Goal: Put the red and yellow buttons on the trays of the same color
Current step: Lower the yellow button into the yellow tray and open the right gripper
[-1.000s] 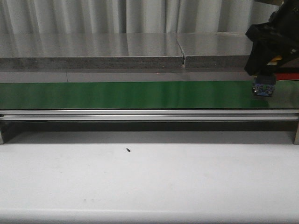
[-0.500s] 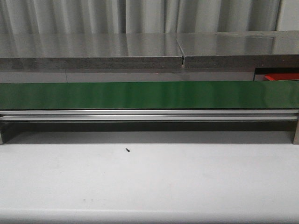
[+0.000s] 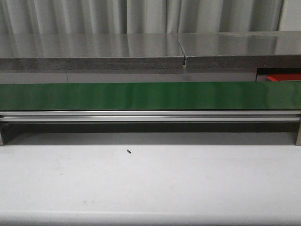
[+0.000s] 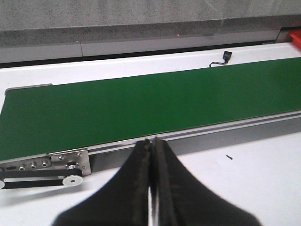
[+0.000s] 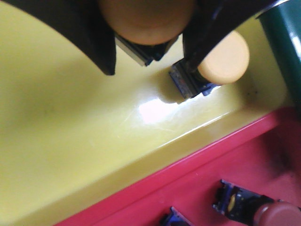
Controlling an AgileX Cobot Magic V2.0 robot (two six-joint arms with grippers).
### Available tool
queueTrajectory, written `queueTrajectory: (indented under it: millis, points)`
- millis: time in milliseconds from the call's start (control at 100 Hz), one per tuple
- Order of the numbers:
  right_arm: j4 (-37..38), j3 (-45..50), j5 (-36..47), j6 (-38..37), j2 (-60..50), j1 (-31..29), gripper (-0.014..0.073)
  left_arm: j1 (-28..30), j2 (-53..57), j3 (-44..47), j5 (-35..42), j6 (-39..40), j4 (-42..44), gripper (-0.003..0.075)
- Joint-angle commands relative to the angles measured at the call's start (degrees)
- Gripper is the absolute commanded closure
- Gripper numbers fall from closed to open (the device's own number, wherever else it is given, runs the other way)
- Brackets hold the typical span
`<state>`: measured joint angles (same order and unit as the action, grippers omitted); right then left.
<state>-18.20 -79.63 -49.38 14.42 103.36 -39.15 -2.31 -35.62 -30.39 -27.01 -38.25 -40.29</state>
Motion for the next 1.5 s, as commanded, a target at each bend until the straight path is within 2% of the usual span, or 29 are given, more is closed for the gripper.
queueTrajectory:
  millis: [0, 500, 640, 880, 1000, 1320, 1490]
  points:
    - [-1.03, -1.66, 3.11, 0.15, -0.33, 0.36, 0.0510, -0.49, -0.16, -1.54, 3.53, 0.27, -1.86, 0.0739]
    - [-0.80, -1.66, 2.59, 0.61, 6.26, 0.55, 0.0487, -0.49, -0.16, -1.54, 3.53, 0.27, -1.86, 0.0739]
    - [-0.80, -1.19, 2.27, 0.61, 6.34, 0.55, 0.0410, -0.49, -0.16, -1.54, 3.53, 0.27, -1.86, 0.0739]
    - [-0.78, -1.08, 0.23, 0.61, 6.34, 0.55, 0.0164, -0.49, -0.16, -1.54, 3.53, 0.27, -1.86, 0.0739]
    - [-0.78, -1.08, -0.24, 0.61, 5.66, 0.55, 0.0092, -0.49, -0.16, -1.54, 3.53, 0.27, -1.86, 0.0739]
    - [-0.95, -1.08, -0.45, 0.61, -2.68, 1.26, 0.0090, -0.49, -0.16, -1.54, 3.53, 0.27, -1.86, 0.0739]
    - [-1.47, -1.08, 1.22, 1.97, -9.93, 6.03, 0.0091, -0.49, -0.16, -1.54, 3.53, 0.27, -1.86, 0.0739]
